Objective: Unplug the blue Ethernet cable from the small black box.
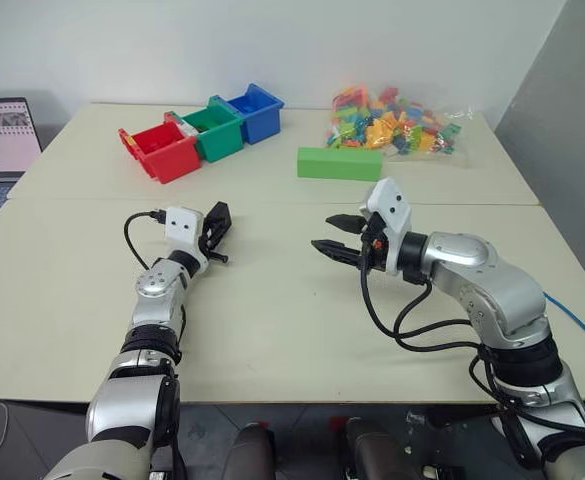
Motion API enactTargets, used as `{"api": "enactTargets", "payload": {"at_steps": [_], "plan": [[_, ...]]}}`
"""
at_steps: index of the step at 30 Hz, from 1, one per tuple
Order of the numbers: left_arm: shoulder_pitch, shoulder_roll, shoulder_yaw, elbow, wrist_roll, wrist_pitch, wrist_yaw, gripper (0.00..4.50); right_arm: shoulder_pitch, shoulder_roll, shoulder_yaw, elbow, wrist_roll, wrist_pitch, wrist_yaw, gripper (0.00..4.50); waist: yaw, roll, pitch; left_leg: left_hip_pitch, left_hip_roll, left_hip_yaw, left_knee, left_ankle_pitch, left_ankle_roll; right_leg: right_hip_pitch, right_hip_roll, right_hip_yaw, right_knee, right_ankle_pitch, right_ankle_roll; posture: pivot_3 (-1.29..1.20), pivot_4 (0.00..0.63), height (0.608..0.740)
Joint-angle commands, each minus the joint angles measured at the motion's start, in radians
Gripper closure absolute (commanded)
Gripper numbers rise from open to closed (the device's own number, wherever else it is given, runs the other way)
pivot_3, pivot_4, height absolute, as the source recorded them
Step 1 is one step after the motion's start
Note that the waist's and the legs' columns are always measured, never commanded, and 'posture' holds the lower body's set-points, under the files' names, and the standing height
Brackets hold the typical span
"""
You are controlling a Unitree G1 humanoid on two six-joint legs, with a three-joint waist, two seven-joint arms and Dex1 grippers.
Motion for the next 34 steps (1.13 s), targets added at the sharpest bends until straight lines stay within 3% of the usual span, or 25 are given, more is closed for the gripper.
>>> {"api": "enactTargets", "payload": {"at_steps": [1, 6, 10, 15, 19, 28, 34], "plan": [[0.022, 0.005, 0.025, -0.01, -0.03, 0.004, -0.046, 2.39, -0.022, -0.012, -0.022, -0.047, 0.016, 0.01, -0.002, 1.9, 0.0, 0.0, 0.0, 0.0, 0.0, 0.0, 0.0, 0.0, 0.0, 0.0, 0.0, 0.0, 0.0, 0.0, 0.0, 0.0, 0.15, 0.74], [0.068, 0.002, 0.033, -0.079, -0.042, 0.023, -0.055, 1.25, -0.02, -0.014, -0.01, -0.05, 0.014, 0.012, 0.001, 1.9, 0.0, 0.0, 0.0, 0.0, 0.0, 0.0, 0.0, 0.0, 0.0, 0.0, 0.0, 0.0, 0.0, 0.0, 0.0, 0.0, 0.15, 0.74], [0.146, 0.028, 0.045, -0.225, -0.05, 0.137, -0.026, 0.47, -0.014, -0.017, -0.008, -0.053, 0.011, 0.012, 0.0, 1.9, -0.003, 0.0, 0.0, 0.0, 0.0, 0.0, 0.0, 0.0, 0.0, 0.0, 0.0, 0.0, 0.0, 0.0, 0.0, 0.0, 0.15, 0.74], [0.396, 0.132, 0.059, -0.712, -0.066, 0.445, -0.001, 0.47, 0.08, -0.046, -0.029, -0.06, -0.024, -0.044, -0.018, 1.9, -0.023, -0.001, -0.001, 0.0, 0.001, 0.0, 0.0, 0.0, 0.0, 0.0, 0.0, 0.001, 0.0, 0.001, -0.002, 0.0, 0.15, 0.74], [0.526, 0.233, 0.102, -0.938, -0.09, 0.571, -0.028, 0.47, 0.183, -0.081, -0.062, -0.036, -0.068, -0.179, -0.014, 1.9, -0.021, -0.001, 0.0, 0.0, 0.001, -0.002, -0.001, 0.0, 0.0, 0.0, -0.001, 0.001, 0.0, -0.001, 0.001, 0.0, 0.15, 0.74], [0.648, 0.427, 0.246, -1.155, -0.278, 0.759, -0.242, 0.47, 0.271, -0.238, -0.207, -0.011, 0.064, -0.25, 0.198, 1.9, -0.015, 0.0, 0.001, 0.001, 0.001, -0.001, -0.001, 0.0, 0.0, 0.001, -0.001, 0.001, -0.001, -0.002, 0.002, 0.0, 0.15, 0.74], [0.657, 0.488, 0.271, -1.179, -0.334, 0.817, -0.318, 0.47, 0.266, -0.289, -0.238, 0.016, 0.087, -0.255, 0.24, 1.9, -0.016, 0.0, 0.001, 0.001, 0.001, -0.001, -0.001, 0.0, 0.0, 0.0, -0.001, 0.001, -0.001, -0.002, 0.002, 0.0, 0.15, 0.74]]}}
